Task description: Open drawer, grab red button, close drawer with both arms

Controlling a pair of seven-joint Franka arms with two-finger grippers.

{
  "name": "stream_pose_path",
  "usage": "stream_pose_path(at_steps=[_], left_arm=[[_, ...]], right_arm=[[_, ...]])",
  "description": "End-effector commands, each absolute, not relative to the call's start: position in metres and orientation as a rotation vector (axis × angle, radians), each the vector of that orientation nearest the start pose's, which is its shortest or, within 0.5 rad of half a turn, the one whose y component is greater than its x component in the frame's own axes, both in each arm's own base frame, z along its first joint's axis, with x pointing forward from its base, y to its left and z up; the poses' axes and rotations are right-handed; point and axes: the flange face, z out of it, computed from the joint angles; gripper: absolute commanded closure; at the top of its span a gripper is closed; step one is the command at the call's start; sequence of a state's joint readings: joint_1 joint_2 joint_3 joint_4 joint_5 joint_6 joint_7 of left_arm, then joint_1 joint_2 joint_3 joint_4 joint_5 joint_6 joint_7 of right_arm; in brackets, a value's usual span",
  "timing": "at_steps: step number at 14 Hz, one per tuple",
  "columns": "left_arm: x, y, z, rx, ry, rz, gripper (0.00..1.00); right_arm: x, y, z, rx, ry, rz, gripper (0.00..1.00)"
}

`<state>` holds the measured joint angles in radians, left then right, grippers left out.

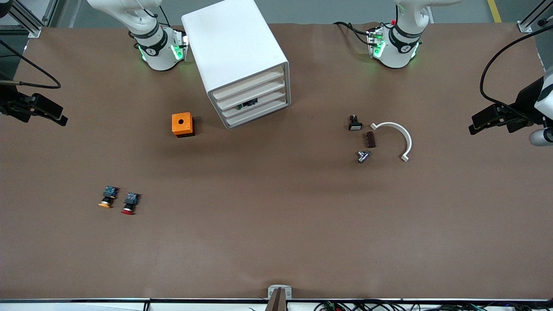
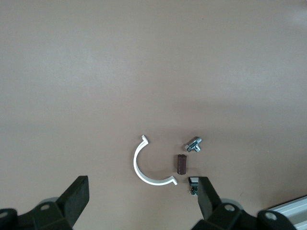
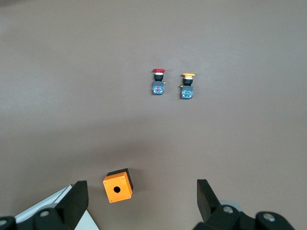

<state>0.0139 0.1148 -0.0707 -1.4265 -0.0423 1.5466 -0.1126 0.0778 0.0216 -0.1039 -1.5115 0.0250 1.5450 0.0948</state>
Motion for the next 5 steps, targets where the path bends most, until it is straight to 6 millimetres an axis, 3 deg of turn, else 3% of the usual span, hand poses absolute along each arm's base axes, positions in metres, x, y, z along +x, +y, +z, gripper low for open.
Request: stream_pose_path(at_steps=[1, 5], left_arm=[[0.5833, -0.0355, 0.6277, -3.171, -0.080, -0.004, 0.00], [0.5840, -0.0334, 0.6270, -3.175, -0.087, -0.003, 0.00]], right_arm=[[0.5526, -0.0132, 0.6415, -3.099, 0.089, -0.022, 0.00], [0.5540, -0.0153, 0.6455, -3.097, 0.069, -0.037, 0.00]])
